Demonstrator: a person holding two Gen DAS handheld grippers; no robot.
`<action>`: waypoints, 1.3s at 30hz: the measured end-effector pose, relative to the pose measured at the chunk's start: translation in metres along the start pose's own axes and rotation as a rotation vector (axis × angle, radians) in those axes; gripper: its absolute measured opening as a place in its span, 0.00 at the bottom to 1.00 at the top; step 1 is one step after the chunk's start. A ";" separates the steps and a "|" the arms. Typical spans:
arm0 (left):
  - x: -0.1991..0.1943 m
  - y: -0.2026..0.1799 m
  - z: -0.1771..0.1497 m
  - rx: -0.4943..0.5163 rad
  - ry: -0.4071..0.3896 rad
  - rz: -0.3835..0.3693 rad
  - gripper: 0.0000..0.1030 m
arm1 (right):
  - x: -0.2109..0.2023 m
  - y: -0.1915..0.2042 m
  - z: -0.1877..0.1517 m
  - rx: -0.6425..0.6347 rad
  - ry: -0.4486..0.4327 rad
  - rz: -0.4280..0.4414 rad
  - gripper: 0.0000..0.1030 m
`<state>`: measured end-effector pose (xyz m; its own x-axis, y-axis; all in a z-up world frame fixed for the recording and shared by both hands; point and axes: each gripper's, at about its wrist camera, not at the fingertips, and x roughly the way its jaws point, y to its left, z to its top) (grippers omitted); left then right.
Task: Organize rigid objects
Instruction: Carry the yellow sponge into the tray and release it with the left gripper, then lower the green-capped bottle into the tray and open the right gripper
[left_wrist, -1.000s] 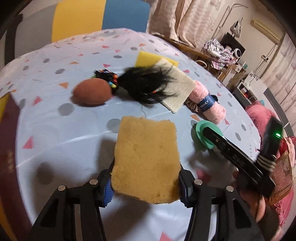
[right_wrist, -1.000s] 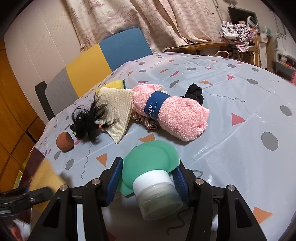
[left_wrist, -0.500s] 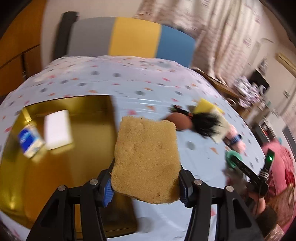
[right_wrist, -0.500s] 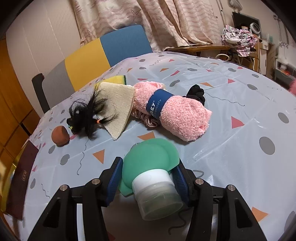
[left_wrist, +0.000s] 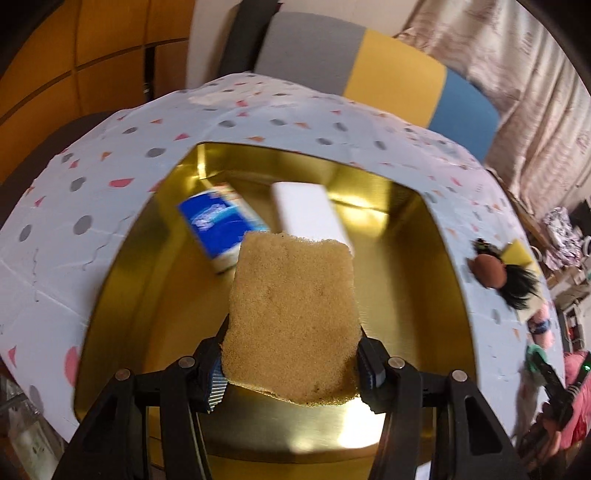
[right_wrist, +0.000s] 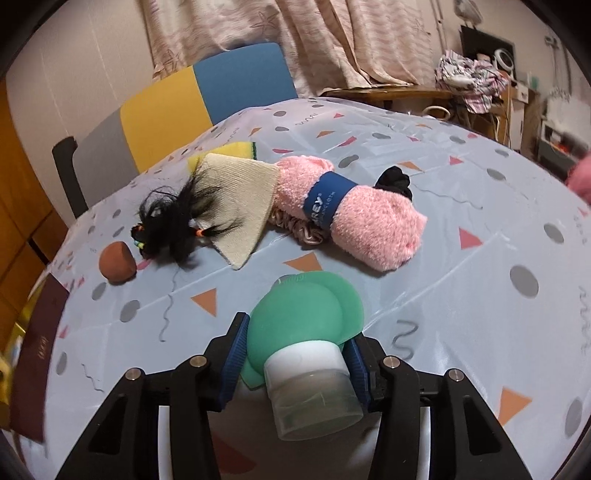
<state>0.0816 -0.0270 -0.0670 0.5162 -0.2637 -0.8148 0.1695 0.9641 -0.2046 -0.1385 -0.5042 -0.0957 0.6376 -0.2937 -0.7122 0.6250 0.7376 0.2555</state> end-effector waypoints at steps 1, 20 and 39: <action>0.002 0.003 0.001 -0.002 0.004 0.017 0.55 | -0.002 0.003 0.000 0.009 0.000 0.010 0.49; -0.024 0.034 -0.006 -0.026 -0.074 0.036 0.81 | -0.044 0.209 0.001 -0.233 0.030 0.433 0.49; -0.055 0.031 -0.038 -0.030 -0.152 -0.122 0.81 | 0.015 0.395 -0.030 -0.627 0.228 0.483 0.49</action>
<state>0.0269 0.0187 -0.0488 0.6144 -0.3786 -0.6922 0.2145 0.9245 -0.3152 0.1041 -0.1987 -0.0251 0.6224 0.2239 -0.7500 -0.1052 0.9734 0.2033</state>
